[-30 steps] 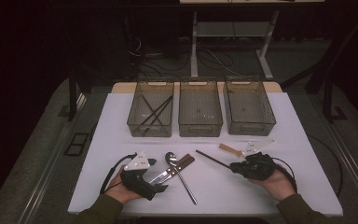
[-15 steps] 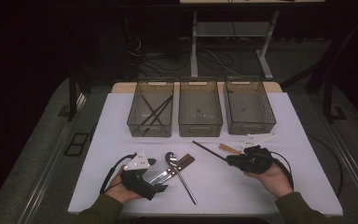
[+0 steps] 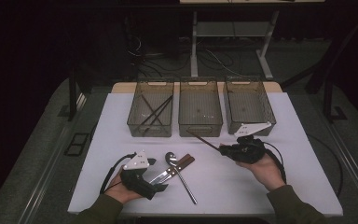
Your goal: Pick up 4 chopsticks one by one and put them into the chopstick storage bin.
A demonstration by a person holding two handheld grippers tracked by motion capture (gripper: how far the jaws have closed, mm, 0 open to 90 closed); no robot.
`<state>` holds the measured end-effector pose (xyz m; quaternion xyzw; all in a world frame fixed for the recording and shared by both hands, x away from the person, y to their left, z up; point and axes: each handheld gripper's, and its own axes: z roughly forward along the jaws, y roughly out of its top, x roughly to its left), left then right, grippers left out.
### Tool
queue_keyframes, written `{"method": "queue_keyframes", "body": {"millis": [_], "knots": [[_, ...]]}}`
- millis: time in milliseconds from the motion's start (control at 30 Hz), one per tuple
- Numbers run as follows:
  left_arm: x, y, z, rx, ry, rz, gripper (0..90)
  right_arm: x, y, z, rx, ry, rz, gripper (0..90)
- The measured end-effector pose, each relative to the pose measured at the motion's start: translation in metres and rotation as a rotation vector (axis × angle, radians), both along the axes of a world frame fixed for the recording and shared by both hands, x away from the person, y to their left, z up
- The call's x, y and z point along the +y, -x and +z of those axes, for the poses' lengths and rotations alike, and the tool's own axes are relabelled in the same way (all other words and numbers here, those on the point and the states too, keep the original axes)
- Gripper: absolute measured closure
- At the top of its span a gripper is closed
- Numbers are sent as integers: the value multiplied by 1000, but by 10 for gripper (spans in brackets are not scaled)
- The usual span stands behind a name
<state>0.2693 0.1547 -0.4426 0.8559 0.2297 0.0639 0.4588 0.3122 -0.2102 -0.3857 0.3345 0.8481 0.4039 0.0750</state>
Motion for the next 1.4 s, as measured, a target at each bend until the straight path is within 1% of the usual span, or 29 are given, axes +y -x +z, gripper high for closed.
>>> {"method": "queue_keyframes", "body": {"millis": [167,333,400,533,633,800,967,1033,1067,1100,1133,1167,1300,1367,1400], "knots": [[0,0,0,1,1,-4,0,9,-7,5,-13,-7,-5,848],[0,1,0,7,1,-1,0,20,-17,11,-28,-28,-16,848],[0,0,1,0,-2,-6,0,26,-21,14,-28,-33,-15,848],[0,1,1,0,4,-6,0,38,-30,19,-41,-22,-16,848],[0,1,1,2,6,-3,0,47,-37,23,-37,-14,-18,848],[0,1,1,4,3,-5,0,61,-50,29,-45,-14,-26,848],[0,2,1,9,4,-4,0,74,-65,35,-50,0,-38,848],[0,2,1,9,7,-3,0,80,-70,37,-45,1,-39,848],[0,1,2,6,0,-9,0,83,-73,39,-47,3,-40,848],[-1,2,1,9,7,-4,0,86,-75,40,-48,3,-43,848],[-1,2,1,8,6,-6,0,90,-78,41,-48,4,-45,848],[-1,2,1,9,5,-6,0,93,-81,42,-53,3,-45,848],[-1,2,1,5,9,-7,0,107,-92,45,-47,8,-58,848],[-1,1,2,-3,6,-9,0,113,-96,44,-50,10,-59,849],[-1,1,2,1,8,-9,0,116,-99,44,-47,13,-63,848]]}}
